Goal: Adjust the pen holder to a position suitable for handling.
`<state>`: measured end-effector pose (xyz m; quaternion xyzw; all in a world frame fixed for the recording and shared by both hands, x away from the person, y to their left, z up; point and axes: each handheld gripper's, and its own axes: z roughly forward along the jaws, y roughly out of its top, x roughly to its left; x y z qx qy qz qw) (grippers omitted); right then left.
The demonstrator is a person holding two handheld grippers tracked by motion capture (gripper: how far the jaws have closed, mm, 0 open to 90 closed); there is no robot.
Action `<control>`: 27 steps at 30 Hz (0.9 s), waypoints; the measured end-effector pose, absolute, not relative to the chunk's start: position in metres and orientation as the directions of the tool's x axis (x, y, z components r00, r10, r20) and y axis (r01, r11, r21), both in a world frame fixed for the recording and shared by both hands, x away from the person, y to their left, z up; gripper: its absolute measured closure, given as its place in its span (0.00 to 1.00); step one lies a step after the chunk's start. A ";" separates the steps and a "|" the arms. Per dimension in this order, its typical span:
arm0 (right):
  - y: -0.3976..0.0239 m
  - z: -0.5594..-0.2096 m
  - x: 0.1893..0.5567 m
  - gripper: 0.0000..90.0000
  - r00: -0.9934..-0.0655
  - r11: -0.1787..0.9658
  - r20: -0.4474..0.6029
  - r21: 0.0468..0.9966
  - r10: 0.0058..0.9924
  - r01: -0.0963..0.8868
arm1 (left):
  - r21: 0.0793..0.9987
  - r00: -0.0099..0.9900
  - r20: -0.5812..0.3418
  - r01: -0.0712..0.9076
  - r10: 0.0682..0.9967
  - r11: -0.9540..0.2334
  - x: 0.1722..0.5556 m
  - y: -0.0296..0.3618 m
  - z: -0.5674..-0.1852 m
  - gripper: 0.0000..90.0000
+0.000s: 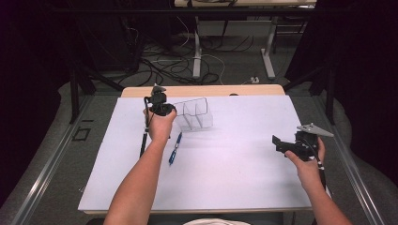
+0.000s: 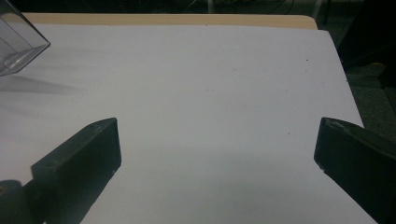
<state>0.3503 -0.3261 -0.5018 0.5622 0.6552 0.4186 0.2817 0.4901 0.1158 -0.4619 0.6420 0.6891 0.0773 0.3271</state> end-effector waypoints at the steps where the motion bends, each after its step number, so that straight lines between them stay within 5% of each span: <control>1: -0.326 -0.502 0.350 0.00 -0.210 0.017 0.102 0.865 0.972 0.501 | 0.529 0.044 -0.351 0.833 0.935 0.159 0.490 0.114 -0.463 0.97; 27: -0.325 -0.504 0.352 0.00 -0.216 0.019 0.105 0.863 0.971 0.505 | 0.488 0.004 -0.321 0.857 0.947 0.162 0.491 0.094 -0.478 0.96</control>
